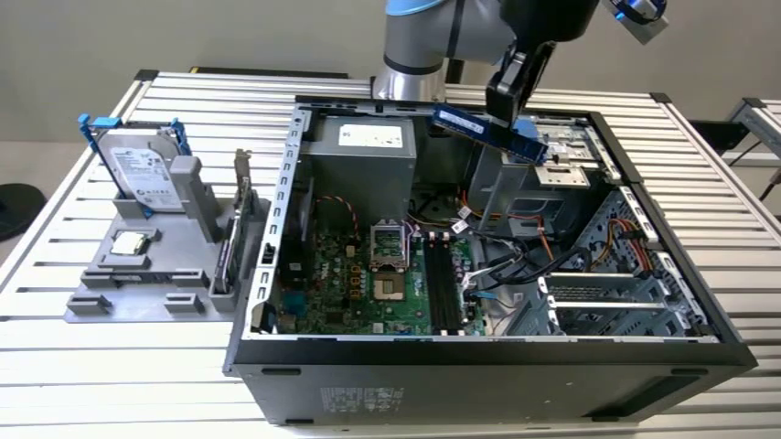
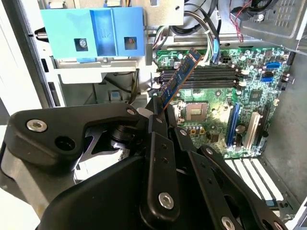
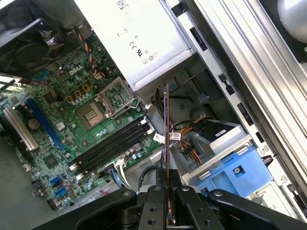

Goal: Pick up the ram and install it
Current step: 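Insert the ram into the slot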

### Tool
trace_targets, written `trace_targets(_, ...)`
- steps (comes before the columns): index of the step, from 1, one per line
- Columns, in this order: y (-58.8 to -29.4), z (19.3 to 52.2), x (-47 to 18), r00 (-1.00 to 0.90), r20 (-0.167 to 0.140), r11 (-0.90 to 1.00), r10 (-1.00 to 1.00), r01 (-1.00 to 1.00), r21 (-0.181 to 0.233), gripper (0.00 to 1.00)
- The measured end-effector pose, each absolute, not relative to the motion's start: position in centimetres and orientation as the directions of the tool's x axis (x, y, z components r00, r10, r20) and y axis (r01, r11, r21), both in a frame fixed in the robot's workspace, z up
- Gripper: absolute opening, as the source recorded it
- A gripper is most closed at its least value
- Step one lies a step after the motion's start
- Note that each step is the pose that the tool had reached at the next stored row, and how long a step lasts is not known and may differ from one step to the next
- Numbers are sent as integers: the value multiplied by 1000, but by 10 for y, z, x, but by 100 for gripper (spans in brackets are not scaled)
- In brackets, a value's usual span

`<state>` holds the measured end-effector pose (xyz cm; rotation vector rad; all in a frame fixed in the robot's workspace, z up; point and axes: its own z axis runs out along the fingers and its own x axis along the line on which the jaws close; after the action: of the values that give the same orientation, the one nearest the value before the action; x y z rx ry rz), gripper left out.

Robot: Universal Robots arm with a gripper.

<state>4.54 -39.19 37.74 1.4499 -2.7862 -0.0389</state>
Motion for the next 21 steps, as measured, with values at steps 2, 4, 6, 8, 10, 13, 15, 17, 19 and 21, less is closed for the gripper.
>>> trace_targets(2,-392,377,45,-580,-11,580,-814,-814,22,0)
trace_targets(4,-392,377,45,-587,-11,586,-810,-810,22,0)
trace_targets(6,-392,377,45,-593,-11,593,-805,-805,22,0)
trace_targets(8,-392,377,46,-600,-11,599,-800,-800,22,0)
trace_targets(10,-392,377,46,-606,-11,606,-795,-795,22,0)
trace_targets(13,-392,377,46,-616,-11,615,-788,-788,22,0)
trace_targets(15,-392,377,46,-622,-11,622,-783,-783,22,0)
trace_targets(17,-392,377,46,-628,-11,628,-778,-778,22,0)
trace_targets(19,-392,377,46,-635,-11,634,-773,-773,22,0)
trace_targets(21,-392,377,46,-643,-11,642,-766,-766,22,0)
